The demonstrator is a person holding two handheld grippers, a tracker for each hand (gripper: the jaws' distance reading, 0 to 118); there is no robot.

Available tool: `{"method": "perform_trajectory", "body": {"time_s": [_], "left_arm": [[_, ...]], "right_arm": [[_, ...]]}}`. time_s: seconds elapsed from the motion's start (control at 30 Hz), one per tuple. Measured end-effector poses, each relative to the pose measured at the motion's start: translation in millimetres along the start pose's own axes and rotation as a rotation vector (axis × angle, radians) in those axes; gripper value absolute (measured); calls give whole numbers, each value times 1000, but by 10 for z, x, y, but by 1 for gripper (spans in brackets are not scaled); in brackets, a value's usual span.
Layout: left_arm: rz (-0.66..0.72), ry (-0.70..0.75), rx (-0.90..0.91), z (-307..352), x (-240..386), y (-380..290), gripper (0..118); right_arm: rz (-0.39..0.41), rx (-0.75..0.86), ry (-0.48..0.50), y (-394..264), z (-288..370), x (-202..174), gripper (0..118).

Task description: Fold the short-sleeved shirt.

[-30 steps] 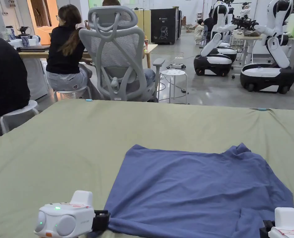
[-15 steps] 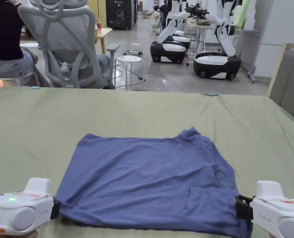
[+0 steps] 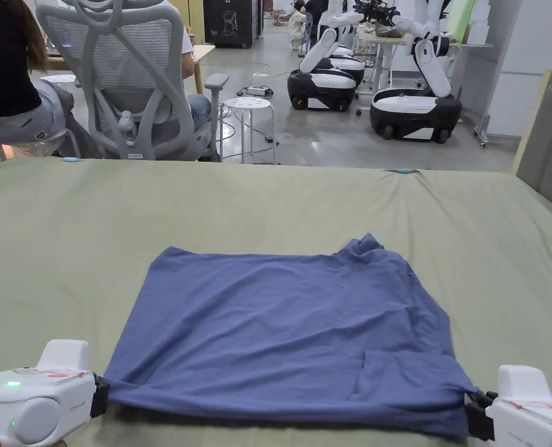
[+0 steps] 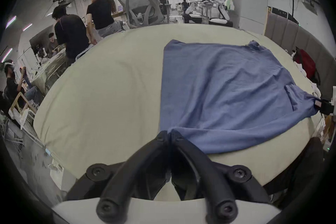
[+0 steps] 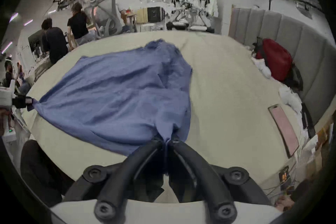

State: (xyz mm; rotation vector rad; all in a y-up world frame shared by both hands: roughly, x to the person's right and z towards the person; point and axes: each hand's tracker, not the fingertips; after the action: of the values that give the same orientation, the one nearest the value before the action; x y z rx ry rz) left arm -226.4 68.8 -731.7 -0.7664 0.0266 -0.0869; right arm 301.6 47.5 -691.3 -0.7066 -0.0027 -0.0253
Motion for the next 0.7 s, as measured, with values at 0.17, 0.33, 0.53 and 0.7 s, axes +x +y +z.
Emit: {"method": "perform_trajectory", "body": {"time_s": [0.17, 0.33, 0.53, 0.7], "left_arm": [[-3, 12, 41, -114, 52, 490, 0], [12, 22, 15, -674, 94, 1033, 0], [18, 44, -95, -1386, 211, 1268, 0], [56, 52, -41, -1369, 176, 1206, 38]], "right_arm": [[46, 63, -32, 669, -57, -9, 3], [106, 41, -118, 1221, -639, -6, 3], [81, -59, -155, 1324, -1397, -7, 3], [76, -57, -140, 1209, -1394, 22, 49]]}}
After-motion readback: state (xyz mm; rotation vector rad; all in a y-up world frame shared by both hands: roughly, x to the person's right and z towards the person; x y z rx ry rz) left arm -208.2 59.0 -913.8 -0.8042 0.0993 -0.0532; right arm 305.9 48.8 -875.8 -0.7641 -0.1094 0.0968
